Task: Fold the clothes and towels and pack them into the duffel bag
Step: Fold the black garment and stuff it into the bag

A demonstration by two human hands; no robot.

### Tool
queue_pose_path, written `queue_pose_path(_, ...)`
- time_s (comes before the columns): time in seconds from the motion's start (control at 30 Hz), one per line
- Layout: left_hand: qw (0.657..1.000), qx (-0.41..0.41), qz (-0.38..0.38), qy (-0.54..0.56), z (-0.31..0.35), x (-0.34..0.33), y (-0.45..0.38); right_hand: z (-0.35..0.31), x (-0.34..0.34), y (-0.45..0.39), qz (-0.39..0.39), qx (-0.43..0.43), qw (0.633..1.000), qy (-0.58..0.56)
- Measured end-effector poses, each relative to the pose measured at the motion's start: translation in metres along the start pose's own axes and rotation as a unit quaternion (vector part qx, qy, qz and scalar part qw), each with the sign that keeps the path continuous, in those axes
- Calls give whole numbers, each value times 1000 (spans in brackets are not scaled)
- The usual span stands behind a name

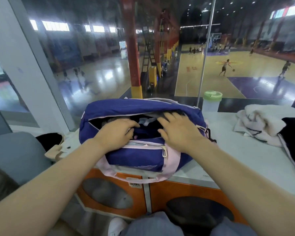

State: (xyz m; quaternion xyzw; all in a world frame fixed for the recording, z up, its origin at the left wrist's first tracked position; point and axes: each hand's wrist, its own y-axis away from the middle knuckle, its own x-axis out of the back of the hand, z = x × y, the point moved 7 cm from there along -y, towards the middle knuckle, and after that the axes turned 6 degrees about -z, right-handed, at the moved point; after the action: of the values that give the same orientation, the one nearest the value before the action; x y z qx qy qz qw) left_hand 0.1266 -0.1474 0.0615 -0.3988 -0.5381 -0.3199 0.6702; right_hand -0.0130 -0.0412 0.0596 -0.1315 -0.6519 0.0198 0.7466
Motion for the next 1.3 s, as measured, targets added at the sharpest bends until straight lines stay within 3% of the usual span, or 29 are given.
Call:
queue_pose_path(0.17, 995, -15, 86, 55, 46, 21, 15, 0, 17, 43, 36, 24, 997, -60)
queue_pose_path(0.43, 984, -63, 101, 133, 162, 8, -10, 71, 38, 128, 92, -52, 991, -85)
queue_pose_path(0.6, 955, -51, -8, 292, 266, -41, -46, 159, 28, 198, 95, -175, 977, -83)
queue_pose_path(0.77, 936, -87, -114, 321, 358, -95, -67, 254, 28, 268, 78, -302, 949, -40)
queue_pose_path(0.87, 926, -89, -142, 338, 380, -119, -70, 310, 22, 297, 48, -365, 928, -59)
queue_pose_path(1.07, 932, -105, -141, 316, 394, -143, -75, 380, 6, 312, 17, -370, 925, -81)
queue_pose_path(1.3, 925, -70, -130, 350, 388, -150, -82, 384, -46, 303, -154, -437, 885, -38)
